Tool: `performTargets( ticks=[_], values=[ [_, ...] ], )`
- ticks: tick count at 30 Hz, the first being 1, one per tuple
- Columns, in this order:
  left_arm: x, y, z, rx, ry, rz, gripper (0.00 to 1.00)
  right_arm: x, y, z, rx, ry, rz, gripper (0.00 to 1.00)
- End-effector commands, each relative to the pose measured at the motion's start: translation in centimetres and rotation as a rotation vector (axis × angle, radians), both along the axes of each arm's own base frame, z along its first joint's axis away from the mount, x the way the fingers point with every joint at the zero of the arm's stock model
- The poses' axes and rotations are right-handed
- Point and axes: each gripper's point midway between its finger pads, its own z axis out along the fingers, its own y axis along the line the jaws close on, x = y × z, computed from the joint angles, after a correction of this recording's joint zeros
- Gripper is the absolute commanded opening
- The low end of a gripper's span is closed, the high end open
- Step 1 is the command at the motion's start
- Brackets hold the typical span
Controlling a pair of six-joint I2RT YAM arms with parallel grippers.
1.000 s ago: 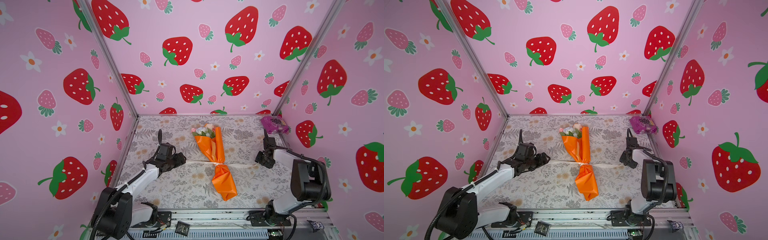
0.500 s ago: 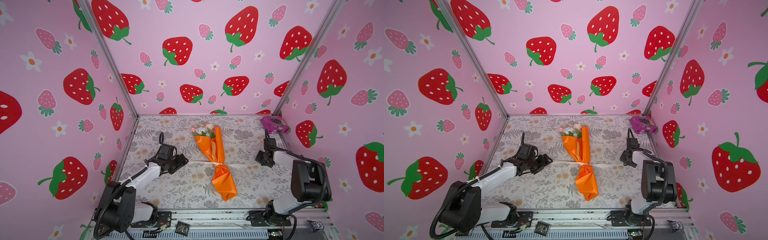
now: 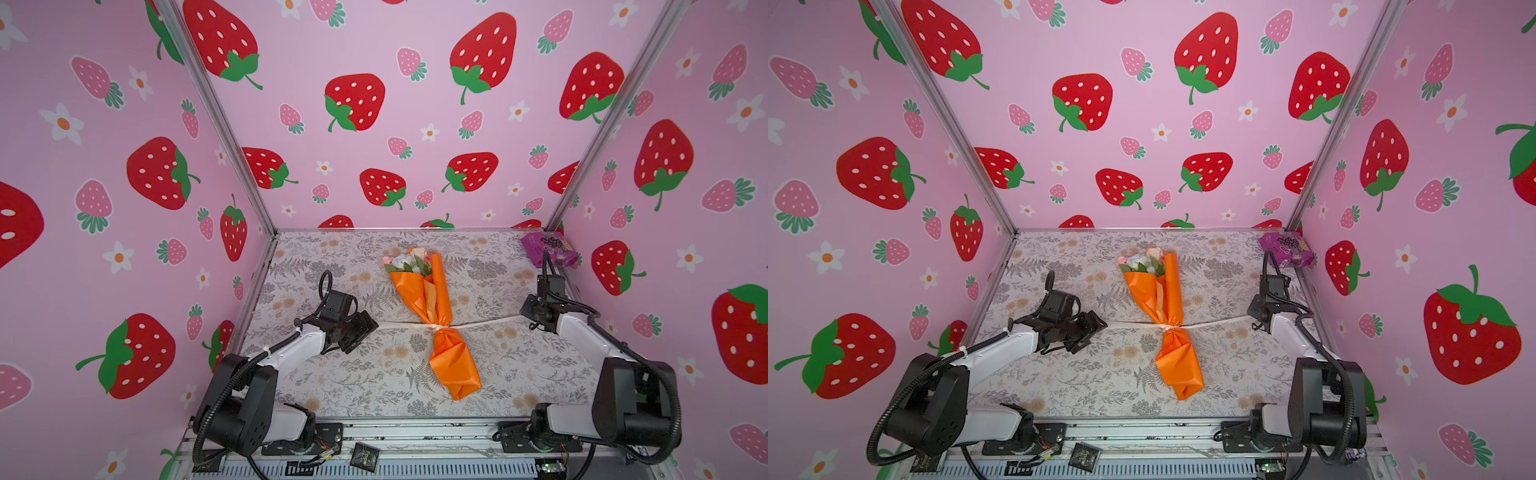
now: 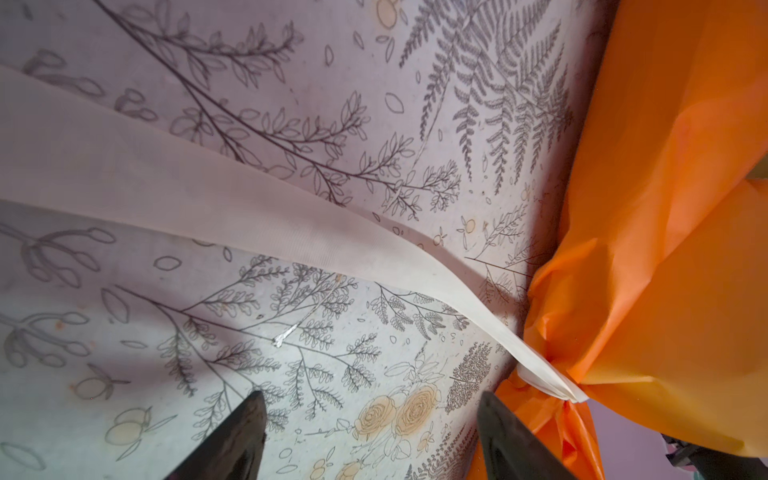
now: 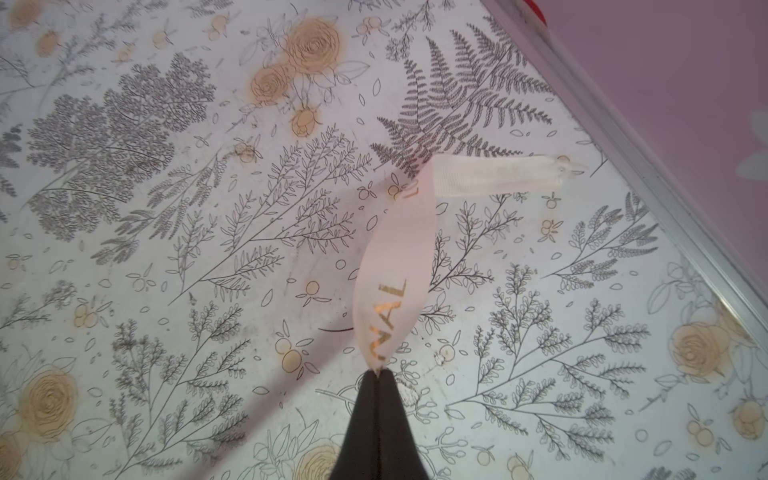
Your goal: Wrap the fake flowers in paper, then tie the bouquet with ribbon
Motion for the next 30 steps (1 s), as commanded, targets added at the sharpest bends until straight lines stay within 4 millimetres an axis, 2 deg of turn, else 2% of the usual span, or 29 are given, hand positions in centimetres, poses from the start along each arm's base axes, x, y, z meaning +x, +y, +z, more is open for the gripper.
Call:
performTargets(
  ticks=[1, 4, 7, 10, 15, 21, 27, 30],
  values=[
    [0.2, 0.0, 0.3, 0.023, 0.018, 0.052, 0.80, 0.6, 0.9, 0.6, 0.017, -0.040, 0.055, 0.00],
    [0.0, 0.3, -0.1, 0.076, 0.050, 0.095, 0.80, 0.5, 2.1, -0.2, 0.064, -0.019, 0.103, 0.00],
    [0.4, -0.3, -0.5, 0.039, 0.067, 0.154, 0.81, 0.1, 2.5, -0.9, 0.085, -0.004, 0.118, 0.00],
    [1.7, -2.2, -0.4, -0.042, 0.064, 0.186, 0.81, -0.2, 2.5, -1.2, 0.087, -0.002, 0.122, 0.00],
    [3.7, -4.3, -0.2, -0.070, 0.059, 0.222, 0.82, -0.3, 2.8, -1.1, 0.099, -0.005, 0.132, 0.00],
    [4.5, -6.4, -1.3, -0.106, 0.104, 0.253, 0.81, -0.5, 2.8, -0.8, 0.100, -0.010, 0.130, 0.00],
    [4.1, -8.1, -2.8, -0.102, 0.145, 0.259, 0.74, -0.4, 2.6, 0.0, 0.091, -0.027, 0.124, 0.00],
    [4.1, -8.8, -3.5, -0.115, 0.159, 0.252, 0.62, -0.4, 2.5, 0.3, 0.088, -0.035, 0.122, 0.00]
  ],
)
